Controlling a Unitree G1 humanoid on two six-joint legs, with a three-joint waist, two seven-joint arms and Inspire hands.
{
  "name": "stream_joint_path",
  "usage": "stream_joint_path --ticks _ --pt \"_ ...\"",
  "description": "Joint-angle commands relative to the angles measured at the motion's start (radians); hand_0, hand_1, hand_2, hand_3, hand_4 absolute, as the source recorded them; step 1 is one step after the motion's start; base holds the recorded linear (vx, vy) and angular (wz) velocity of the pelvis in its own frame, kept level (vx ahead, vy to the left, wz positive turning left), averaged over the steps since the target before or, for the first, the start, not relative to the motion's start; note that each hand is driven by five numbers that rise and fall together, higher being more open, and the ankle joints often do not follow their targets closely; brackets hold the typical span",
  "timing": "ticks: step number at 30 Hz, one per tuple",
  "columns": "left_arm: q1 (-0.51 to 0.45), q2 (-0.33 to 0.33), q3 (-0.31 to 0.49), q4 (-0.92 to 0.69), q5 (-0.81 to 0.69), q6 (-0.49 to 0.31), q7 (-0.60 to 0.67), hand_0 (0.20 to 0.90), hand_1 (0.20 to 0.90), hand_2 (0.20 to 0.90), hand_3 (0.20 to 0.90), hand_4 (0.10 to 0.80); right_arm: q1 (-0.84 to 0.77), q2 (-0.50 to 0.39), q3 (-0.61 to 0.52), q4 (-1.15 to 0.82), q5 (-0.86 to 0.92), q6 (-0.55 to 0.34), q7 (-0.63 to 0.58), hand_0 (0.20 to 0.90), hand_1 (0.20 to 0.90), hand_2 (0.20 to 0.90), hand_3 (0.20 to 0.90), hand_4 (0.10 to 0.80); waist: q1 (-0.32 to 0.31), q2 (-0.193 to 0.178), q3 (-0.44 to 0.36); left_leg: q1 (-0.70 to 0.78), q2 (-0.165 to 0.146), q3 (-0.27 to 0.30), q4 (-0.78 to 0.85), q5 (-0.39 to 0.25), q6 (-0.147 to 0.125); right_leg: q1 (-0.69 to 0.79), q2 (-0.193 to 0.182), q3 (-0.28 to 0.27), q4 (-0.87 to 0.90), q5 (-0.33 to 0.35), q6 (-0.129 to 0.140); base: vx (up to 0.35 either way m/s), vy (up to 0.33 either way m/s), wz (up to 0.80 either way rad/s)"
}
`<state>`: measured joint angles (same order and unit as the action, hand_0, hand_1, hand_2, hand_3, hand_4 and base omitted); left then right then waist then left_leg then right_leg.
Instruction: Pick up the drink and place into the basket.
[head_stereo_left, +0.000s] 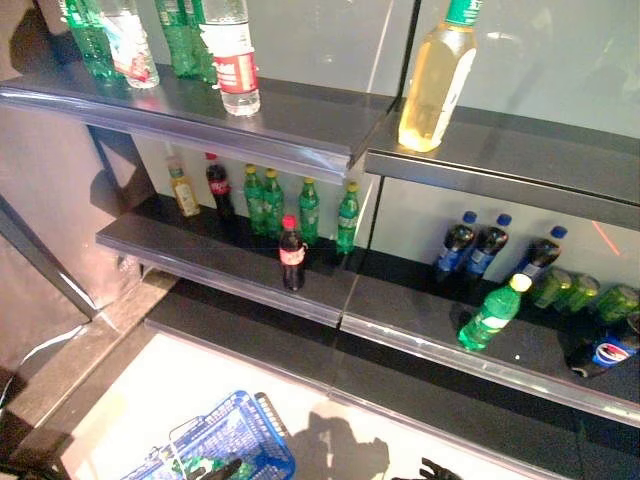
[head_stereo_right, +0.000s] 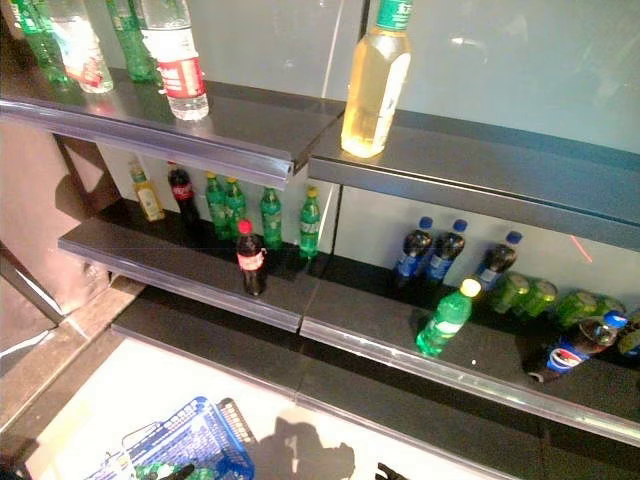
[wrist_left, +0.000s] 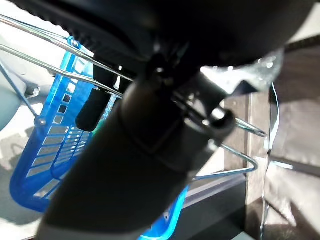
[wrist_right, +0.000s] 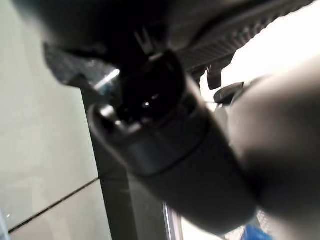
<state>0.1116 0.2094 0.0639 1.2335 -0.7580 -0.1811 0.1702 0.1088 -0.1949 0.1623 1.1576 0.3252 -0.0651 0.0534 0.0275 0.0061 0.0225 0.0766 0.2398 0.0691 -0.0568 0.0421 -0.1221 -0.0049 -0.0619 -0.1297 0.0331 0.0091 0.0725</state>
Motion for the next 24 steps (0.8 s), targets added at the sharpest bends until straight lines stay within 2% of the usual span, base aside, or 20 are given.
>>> stream_joint_path --ticks 1,2,3,4,5,6,7,8,9,10,12,14,16,17,18,20,21,22,24 --pt "-0.042 -0.034 0.006 -0.036 -0.003 -0.051 -0.01 0.3 0.3 0.3 0.2 0.1 -0.025 -0.011 0.003 0.002 0.024 -0.013 -0.033 0.9 0.9 0.9 0.9 0.8 0.006 -0.006 0.079 -0.169 -0.004 0.026 0.093 0.175 -0.022 0.066 0.027 -0.03 0.035 -0.069 -0.056 -0.292 -0.24 0.13" --pt "-0.044 -0.039 0.002 -0.025 0.011 -0.05 -0.016 0.3 0.3 0.3 0.2 0.1 -0.031 -0.01 0.0 -0.001 0.067 0.002 -0.045 0.9 0.9 0.9 0.9 0.8 0.002 -0.021 0.086 -0.188 -0.045 0.034 0.179 0.121 -0.001 0.066 0.015 -0.038 0.008 -0.049 -0.059 -0.273 -0.197 0.29" --pt "-0.041 -0.048 0.0 -0.016 -0.001 -0.057 -0.015 0.3 0.3 0.3 0.2 0.1 -0.041 -0.013 -0.005 0.006 0.072 0.008 -0.037 0.9 0.9 0.9 0.9 0.8 0.005 -0.034 0.086 -0.184 -0.113 0.024 0.24 0.044 0.028 0.059 -0.002 -0.043 -0.008 -0.032 -0.058 -0.318 -0.168 0.48" --pt "-0.031 -0.059 0.002 -0.006 -0.03 -0.061 -0.018 0.3 0.3 0.3 0.2 0.1 -0.051 -0.024 -0.012 0.019 0.068 0.015 -0.016 0.9 0.9 0.9 0.9 0.8 0.005 -0.044 0.08 -0.18 -0.198 0.017 0.316 -0.031 0.061 0.044 -0.013 -0.046 -0.027 -0.01 -0.057 -0.221 -0.078 0.2" --pt "-0.029 -0.061 0.003 -0.003 -0.036 -0.061 -0.021 0.3 0.3 0.3 0.2 0.1 -0.053 -0.027 -0.015 0.022 0.063 0.017 -0.011 0.9 0.9 0.9 0.9 0.8 0.003 -0.049 0.076 -0.183 -0.223 0.015 0.339 -0.044 0.07 0.036 -0.018 -0.047 -0.032 -0.003 -0.057 -0.23 -0.048 -0.53" --pt "-0.016 -0.07 0.011 0.012 -0.054 -0.065 -0.036 0.3 0.3 0.3 0.2 0.1 -0.05 -0.035 -0.022 0.026 0.03 0.02 0.0 0.9 0.9 0.9 0.9 0.8 0.002 -0.053 0.07 -0.18 -0.298 -0.007 0.416 -0.081 0.088 0.026 -0.023 -0.056 -0.043 0.02 -0.056 -0.12 -0.022 -1.03" --pt "-0.016 -0.07 0.011 0.012 -0.054 -0.065 -0.036 0.3 0.3 0.3 0.2 0.1 -0.05 -0.035 -0.022 0.026 0.03 0.02 0.0 0.9 0.9 0.9 0.9 0.8 0.001 -0.053 0.07 -0.181 -0.298 -0.008 0.417 -0.082 0.088 0.025 -0.023 -0.057 -0.043 0.02 -0.055 -0.159 -0.013 -1.16" --pt "-0.004 -0.08 0.025 0.021 -0.068 -0.078 -0.045 0.3 0.3 0.3 0.2 0.1 -0.049 -0.041 -0.026 0.03 0.017 0.033 0.007 0.9 0.9 0.9 0.9 0.8 0.003 -0.049 0.065 -0.157 -0.358 -0.031 0.456 -0.122 0.098 0.012 -0.017 -0.062 -0.041 0.036 -0.052 -0.107 0.002 -0.51" --pt "-0.002 -0.079 0.031 0.025 -0.082 -0.08 -0.051 0.3 0.3 0.3 0.2 0.1 -0.051 -0.042 -0.03 0.034 0.014 0.037 0.011 0.9 0.9 0.9 0.9 0.8 -0.001 -0.047 0.058 -0.14 -0.377 -0.042 0.452 -0.127 0.098 -0.001 -0.012 -0.065 -0.039 0.04 -0.051 -0.145 0.009 -0.16" --pt "0.001 -0.076 0.036 0.032 -0.096 -0.086 -0.061 0.3 0.3 0.3 0.2 0.1 -0.054 -0.038 -0.033 0.044 0.013 0.037 0.012 0.9 0.9 0.9 0.9 0.8 -0.007 -0.035 0.051 -0.091 -0.387 -0.059 0.408 -0.138 0.099 -0.014 0.005 -0.072 -0.032 0.043 -0.049 -0.096 0.017 -0.08" --pt "-0.004 -0.068 0.037 0.034 -0.102 -0.088 -0.065 0.3 0.3 0.3 0.2 0.1 -0.06 -0.025 -0.028 0.059 0.029 0.037 0.008 0.9 0.9 0.9 0.9 0.8 -0.02 -0.024 0.041 -0.019 -0.367 -0.047 0.276 -0.168 0.109 -0.037 0.027 -0.075 -0.019 0.042 -0.044 -0.09 0.02 -0.29" --pt "-0.018 -0.062 0.023 0.029 -0.116 -0.095 -0.057 0.3 0.3 0.3 0.2 0.1 -0.065 -0.011 -0.019 0.061 0.034 0.043 -0.003 0.9 0.9 0.9 0.9 0.8 -0.025 -0.028 0.039 0.013 -0.362 -0.051 0.191 -0.192 0.127 -0.05 0.037 -0.073 -0.012 0.05 -0.037 -0.108 -0.006 -0.42" --pt "-0.028 -0.056 0.009 0.014 -0.121 -0.097 -0.057 0.3 0.3 0.3 0.2 0.1 -0.065 0.0 -0.005 0.062 0.023 0.035 -0.004 0.9 0.9 0.9 0.9 0.8 -0.026 -0.03 0.043 0.025 -0.36 -0.061 0.14 -0.183 0.14 -0.063 0.047 -0.073 0.007 0.049 -0.033 -0.123 -0.011 -0.53" --pt "-0.027 -0.044 0.003 -0.001 -0.122 -0.092 -0.05 0.3 0.3 0.3 0.2 0.1 -0.065 0.005 0.013 0.06 0.002 0.029 0.004 0.9 0.9 0.9 0.9 0.8 -0.03 -0.027 0.053 0.047 -0.361 -0.082 0.074 -0.157 0.153 -0.107 0.052 -0.067 0.093 0.082 -0.011 -0.136 0.006 -0.41" --pt "-0.025 -0.032 -0.004 -0.016 -0.124 -0.08 -0.038 0.3 0.3 0.3 0.2 0.1 -0.065 0.008 0.021 0.055 -0.02 0.035 0.002 0.9 0.9 0.9 0.9 0.8 -0.04 -0.023 0.062 0.06 -0.358 -0.089 0.046 -0.141 0.16 -0.148 0.058 -0.045 0.158 0.103 0.006 -0.154 -0.001 -0.39" --pt "-0.028 -0.018 -0.012 -0.025 -0.117 -0.063 -0.023 0.3 0.3 0.3 0.2 0.1 -0.058 0.011 0.026 0.047 -0.005 0.046 -0.017 0.9 0.9 0.9 0.9 0.8 -0.057 -0.018 0.069 0.066 -0.352 -0.097 0.026 -0.127 0.165 -0.177 0.071 0.003 0.194 0.113 0.013 -0.111 -0.028 -0.3" --pt "-0.031 -0.012 -0.015 -0.023 -0.114 -0.056 -0.021 0.3 0.3 0.3 0.2 0.1 -0.055 0.012 0.024 0.049 0.01 0.047 -0.018 0.9 0.9 0.9 0.9 0.8 -0.06 -0.019 0.07 0.064 -0.35 -0.098 0.019 -0.121 0.167 -0.175 0.067 0.01 0.19 0.114 0.014 -0.094 -0.105 -0.18" --pt "-0.037 -0.002 -0.012 -0.017 -0.119 -0.046 -0.01 0.3 0.3 0.3 0.2 0.1 -0.055 0.012 0.011 0.051 0.05 0.05 -0.019 0.9 0.9 0.9 0.9 0.8 -0.057 -0.018 0.071 0.06 -0.343 -0.088 0.008 -0.107 0.167 -0.154 0.035 -0.002 0.158 0.112 0.02 -0.091 -0.152 -0.04" --pt "-0.043 0.005 -0.003 -0.005 -0.125 -0.04 -0.009 0.3 0.3 0.3 0.2 0.1 -0.056 0.013 -0.005 0.063 0.03 0.036 -0.014 0.9 0.9 0.9 0.9 0.8 -0.058 -0.015 0.069 0.056 -0.335 -0.079 0.0 -0.101 0.17 -0.142 -0.011 0.015 0.119 0.127 0.037 -0.064 -0.208 0.0"
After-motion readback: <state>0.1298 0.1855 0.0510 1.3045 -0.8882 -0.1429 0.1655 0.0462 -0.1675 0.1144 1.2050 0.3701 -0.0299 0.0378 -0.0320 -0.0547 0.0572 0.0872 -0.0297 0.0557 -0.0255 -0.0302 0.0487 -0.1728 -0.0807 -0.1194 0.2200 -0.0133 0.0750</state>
